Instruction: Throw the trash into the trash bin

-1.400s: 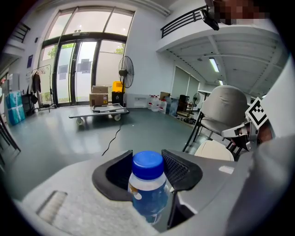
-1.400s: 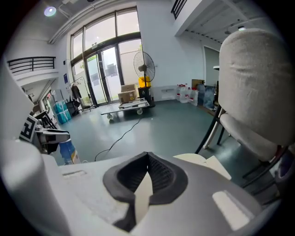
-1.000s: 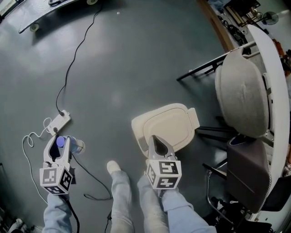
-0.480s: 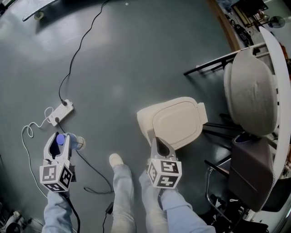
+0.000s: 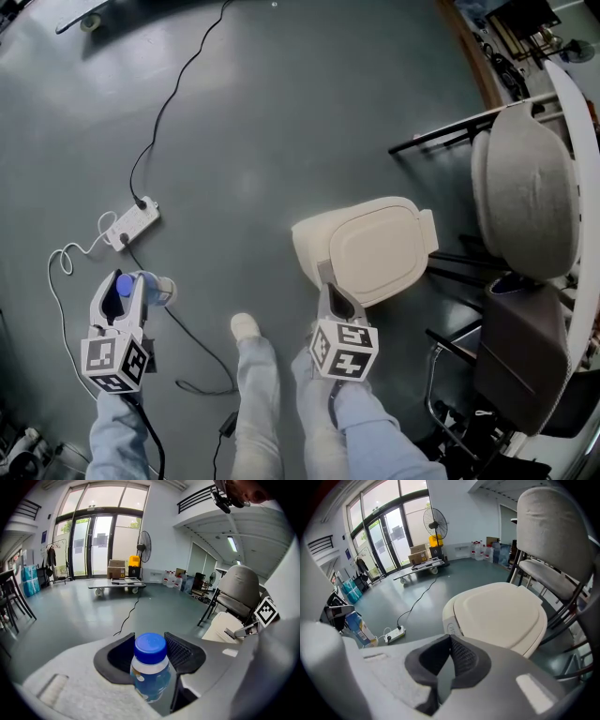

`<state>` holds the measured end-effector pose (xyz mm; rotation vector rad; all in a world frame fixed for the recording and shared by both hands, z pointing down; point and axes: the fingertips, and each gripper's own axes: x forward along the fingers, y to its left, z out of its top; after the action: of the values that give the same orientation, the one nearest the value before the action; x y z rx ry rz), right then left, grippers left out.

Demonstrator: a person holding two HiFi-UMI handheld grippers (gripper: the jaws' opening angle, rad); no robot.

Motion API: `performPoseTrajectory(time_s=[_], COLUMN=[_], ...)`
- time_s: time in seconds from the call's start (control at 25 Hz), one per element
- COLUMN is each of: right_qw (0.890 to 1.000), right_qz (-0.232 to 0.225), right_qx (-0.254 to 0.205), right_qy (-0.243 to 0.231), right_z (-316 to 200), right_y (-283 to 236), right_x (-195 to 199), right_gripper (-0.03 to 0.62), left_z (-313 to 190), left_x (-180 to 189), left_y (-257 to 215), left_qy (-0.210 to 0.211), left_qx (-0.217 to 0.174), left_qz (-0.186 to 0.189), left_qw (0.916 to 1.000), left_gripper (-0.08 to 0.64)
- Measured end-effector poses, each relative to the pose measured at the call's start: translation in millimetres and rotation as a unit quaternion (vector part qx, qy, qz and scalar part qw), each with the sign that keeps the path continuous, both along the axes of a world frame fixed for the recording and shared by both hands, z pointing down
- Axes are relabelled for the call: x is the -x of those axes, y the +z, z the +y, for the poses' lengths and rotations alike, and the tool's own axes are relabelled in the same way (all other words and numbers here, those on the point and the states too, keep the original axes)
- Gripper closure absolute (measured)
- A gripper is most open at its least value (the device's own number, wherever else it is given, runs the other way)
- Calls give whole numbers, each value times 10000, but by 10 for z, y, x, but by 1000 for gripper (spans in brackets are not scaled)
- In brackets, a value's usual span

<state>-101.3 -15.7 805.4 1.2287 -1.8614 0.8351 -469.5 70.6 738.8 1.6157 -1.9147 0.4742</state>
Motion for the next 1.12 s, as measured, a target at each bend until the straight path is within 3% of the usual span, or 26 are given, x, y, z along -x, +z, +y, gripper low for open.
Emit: performPoseTrajectory(time_s=[0.24,0.6,1.12], right_qw=[9997,9980,9982], right_qz=[175,625,218], right_qx=[181,25,-563], right_qy=[-15,-106,32], right_z=[20,39,-287], right_y=[51,89,-400], right_x=[15,72,-52], right_gripper=[591,589,589], left_z=[72,106,-199], left_x=[72,109,-116], left_y=[-78,-47,-249], left_qy=[-97,-197,14], left_qx=[-25,-79,-119], left_qz=[19,48,108], left_qw=[9999,9998,9999], left_gripper=[351,351,351])
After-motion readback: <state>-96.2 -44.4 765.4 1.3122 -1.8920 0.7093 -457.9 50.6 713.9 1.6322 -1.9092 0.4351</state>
